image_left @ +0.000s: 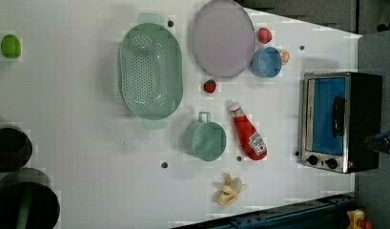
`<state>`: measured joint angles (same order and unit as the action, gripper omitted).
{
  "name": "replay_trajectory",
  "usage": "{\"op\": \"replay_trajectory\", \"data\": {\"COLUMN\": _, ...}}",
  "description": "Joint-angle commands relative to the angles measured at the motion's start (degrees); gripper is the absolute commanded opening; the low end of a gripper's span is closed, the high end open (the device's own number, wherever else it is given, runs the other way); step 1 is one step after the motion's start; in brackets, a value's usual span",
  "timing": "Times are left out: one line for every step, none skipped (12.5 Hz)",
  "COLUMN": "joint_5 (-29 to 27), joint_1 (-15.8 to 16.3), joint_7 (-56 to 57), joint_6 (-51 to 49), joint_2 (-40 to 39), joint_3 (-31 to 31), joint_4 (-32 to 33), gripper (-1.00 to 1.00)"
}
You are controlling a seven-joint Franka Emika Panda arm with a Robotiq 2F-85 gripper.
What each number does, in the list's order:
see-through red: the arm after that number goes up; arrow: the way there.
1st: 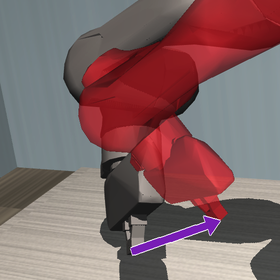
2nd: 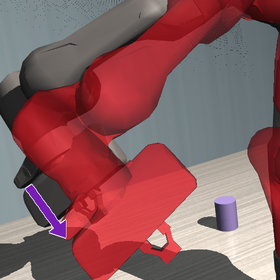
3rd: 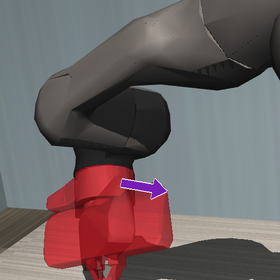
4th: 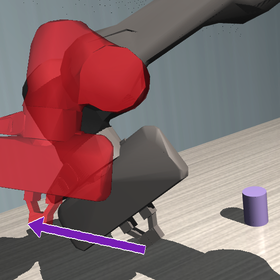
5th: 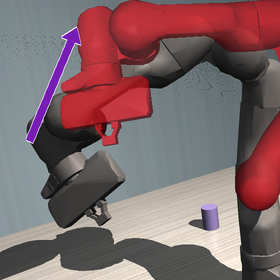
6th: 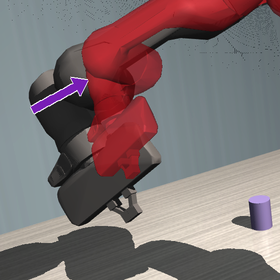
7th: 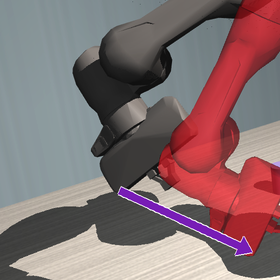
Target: Flap open oven.
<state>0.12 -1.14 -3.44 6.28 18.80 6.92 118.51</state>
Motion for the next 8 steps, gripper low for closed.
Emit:
{"op": "replay_trajectory", "data": {"joint_5": 3.19, "joint_1": -1.93, "joint_7": 13.34, "joint_6": 3.95, "joint_2": -2.25, "joint_3": 1.54, "joint_4": 1.52, "gripper": -0.65}}
{"op": "replay_trajectory", "data": {"joint_5": 4.28, "joint_1": -2.11, "joint_7": 18.35, "joint_6": 5.8, "joint_2": -3.05, "joint_3": 2.49, "joint_4": 2.26, "gripper": -0.65}}
{"op": "replay_trajectory", "data": {"joint_5": 5.02, "joint_1": -2.44, "joint_7": 23.29, "joint_6": 7.74, "joint_2": -3.85, "joint_3": 3.47, "joint_4": 3.04, "gripper": -0.65}}
{"op": "replay_trajectory", "data": {"joint_5": 5.12, "joint_1": -2.86, "joint_7": 28.21, "joint_6": 9.91, "joint_2": -4.64, "joint_3": 4.58, "joint_4": 3.86, "gripper": -0.65}}
{"op": "replay_trajectory", "data": {"joint_5": 5.12, "joint_1": -3.27, "joint_7": 33.12, "joint_6": 12.37, "joint_2": -5.47, "joint_3": 5.88, "joint_4": 4.67, "gripper": -0.65}}
{"op": "replay_trajectory", "data": {"joint_5": 5.12, "joint_1": -3.55, "joint_7": 38.26, "joint_6": 14.74, "joint_2": -6.37, "joint_3": 7.3, "joint_4": 5.42, "gripper": -0.65}}
{"op": "replay_trajectory", "data": {"joint_5": 5.12, "joint_1": -3.75, "joint_7": 44.12, "joint_6": 16.99, "joint_2": -7.41, "joint_3": 8.73, "joint_4": 6.07, "gripper": -0.65}}
{"op": "replay_trajectory", "data": {"joint_5": 5.12, "joint_1": -3.83, "joint_7": 50.68, "joint_6": 19.31, "joint_2": -8.53, "joint_3": 10.06, "joint_4": 6.56, "gripper": -0.65}}
